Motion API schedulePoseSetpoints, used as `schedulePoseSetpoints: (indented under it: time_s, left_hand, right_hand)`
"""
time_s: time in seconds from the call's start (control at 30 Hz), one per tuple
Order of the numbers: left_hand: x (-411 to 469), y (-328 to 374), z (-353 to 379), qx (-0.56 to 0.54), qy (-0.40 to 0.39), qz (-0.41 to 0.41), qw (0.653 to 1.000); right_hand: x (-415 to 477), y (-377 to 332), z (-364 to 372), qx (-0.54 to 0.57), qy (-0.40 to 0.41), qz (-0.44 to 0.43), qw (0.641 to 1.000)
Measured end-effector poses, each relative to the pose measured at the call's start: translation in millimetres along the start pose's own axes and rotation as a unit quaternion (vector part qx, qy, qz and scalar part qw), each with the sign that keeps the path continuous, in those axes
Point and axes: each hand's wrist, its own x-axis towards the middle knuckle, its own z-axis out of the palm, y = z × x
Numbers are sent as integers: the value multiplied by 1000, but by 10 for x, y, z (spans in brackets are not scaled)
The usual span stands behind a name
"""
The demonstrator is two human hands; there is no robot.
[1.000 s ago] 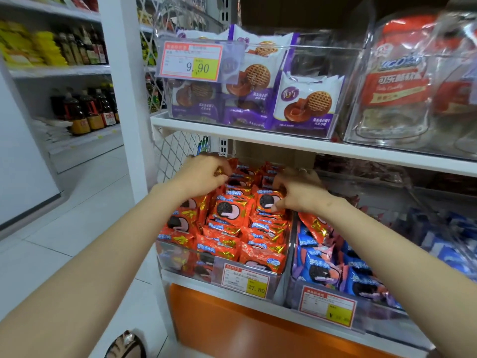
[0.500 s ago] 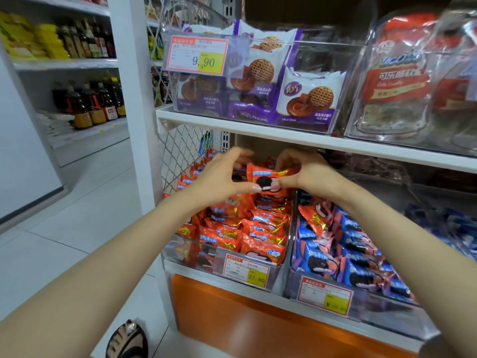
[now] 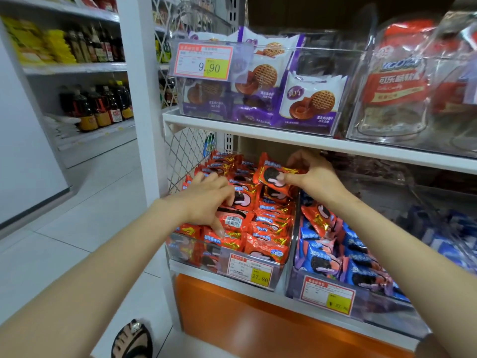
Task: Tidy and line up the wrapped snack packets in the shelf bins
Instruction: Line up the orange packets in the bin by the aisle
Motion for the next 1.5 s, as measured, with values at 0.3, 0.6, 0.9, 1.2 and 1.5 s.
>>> schedulePoseSetpoints:
  time_s: [0.3,0.6,0.9,1.2,1.5]
  left_hand:
    - [182,-149,28,-86,115,-6,990]
    - [398,-67,293,-57,306,-6,950]
    - [92,-223,52,-248,309,-57,916]
    - [102,-73,109,-23,172,-21,985]
    - [57,-211,87,-30,155,-27,987]
  right_hand:
    - [-6,157,-31,36,6,30,999]
    - [-20,120,-16,146,-11,58,987]
    - [-148,-63,489,-31,-155,-58,986]
    - [-107,-147,622,-155,-162,14,974]
    - [-142,-238,769,-152,-137,78,976]
